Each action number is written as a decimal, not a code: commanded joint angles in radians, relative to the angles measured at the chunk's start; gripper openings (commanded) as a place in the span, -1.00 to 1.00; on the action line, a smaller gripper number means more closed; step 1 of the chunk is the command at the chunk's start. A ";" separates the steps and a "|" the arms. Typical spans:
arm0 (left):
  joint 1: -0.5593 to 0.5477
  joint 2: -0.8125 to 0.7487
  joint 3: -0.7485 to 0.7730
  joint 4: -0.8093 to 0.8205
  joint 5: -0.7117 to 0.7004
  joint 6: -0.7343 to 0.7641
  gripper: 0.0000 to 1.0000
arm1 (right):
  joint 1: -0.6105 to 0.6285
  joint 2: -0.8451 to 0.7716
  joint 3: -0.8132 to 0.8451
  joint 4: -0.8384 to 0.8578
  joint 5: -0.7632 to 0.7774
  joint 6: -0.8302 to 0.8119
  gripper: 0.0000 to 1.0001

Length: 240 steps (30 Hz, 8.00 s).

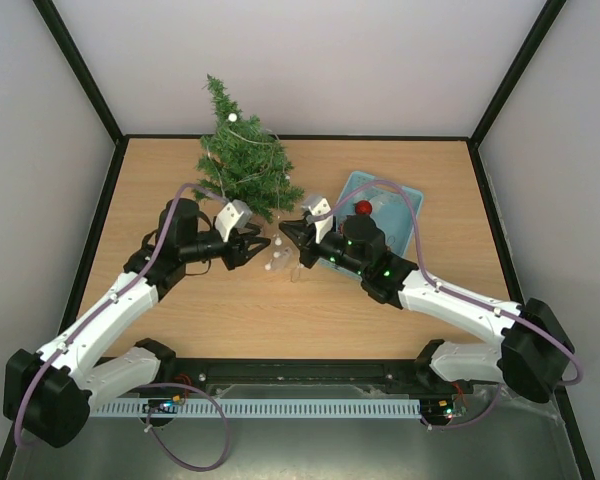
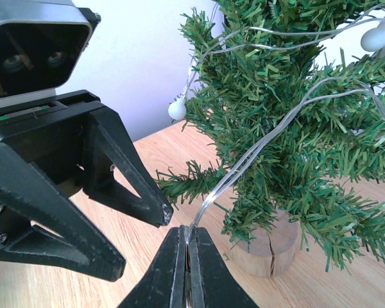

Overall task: Decorate the small christmas tree
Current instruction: Wrap the decoration item around the Christmas tree.

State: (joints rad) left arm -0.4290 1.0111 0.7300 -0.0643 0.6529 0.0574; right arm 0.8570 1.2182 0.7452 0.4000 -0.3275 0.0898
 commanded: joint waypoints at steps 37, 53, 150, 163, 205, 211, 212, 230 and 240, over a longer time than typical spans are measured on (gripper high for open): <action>-0.004 0.050 0.049 0.044 0.051 0.035 -0.95 | 0.002 -0.034 -0.026 -0.158 0.240 -0.098 -0.32; -0.004 0.046 0.051 0.084 0.108 -0.039 -0.95 | 0.061 -0.175 -0.193 0.063 0.210 0.067 -0.21; 0.044 0.033 0.154 -0.132 0.070 0.024 -0.95 | 0.124 0.047 -0.202 0.302 0.250 -0.341 -0.97; 0.047 0.068 0.139 0.017 0.304 -0.175 -0.95 | 0.126 -0.013 -0.150 0.214 0.289 -0.426 -0.20; 0.047 0.063 0.080 0.260 0.300 -0.555 -0.95 | 0.151 0.102 -0.253 0.612 0.106 -0.736 -0.42; 0.047 0.063 0.077 0.259 0.290 -0.569 -0.95 | 0.151 0.130 -0.228 0.619 0.089 -0.695 -0.33; 0.047 0.061 0.074 0.263 0.287 -0.575 -0.95 | 0.151 0.133 -0.223 0.623 0.089 -0.683 -0.32; 0.045 0.033 0.050 0.297 0.242 -0.599 -0.95 | 0.151 0.138 -0.192 0.591 0.260 -0.393 -0.35; 0.043 0.036 0.049 0.319 0.225 -0.600 -0.95 | 0.151 0.055 -0.263 0.571 0.194 -0.344 -0.46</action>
State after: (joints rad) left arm -0.3874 1.0607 0.7841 0.2127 0.8852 -0.5426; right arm 1.0019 1.3067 0.4984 0.9688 -0.1120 -0.2893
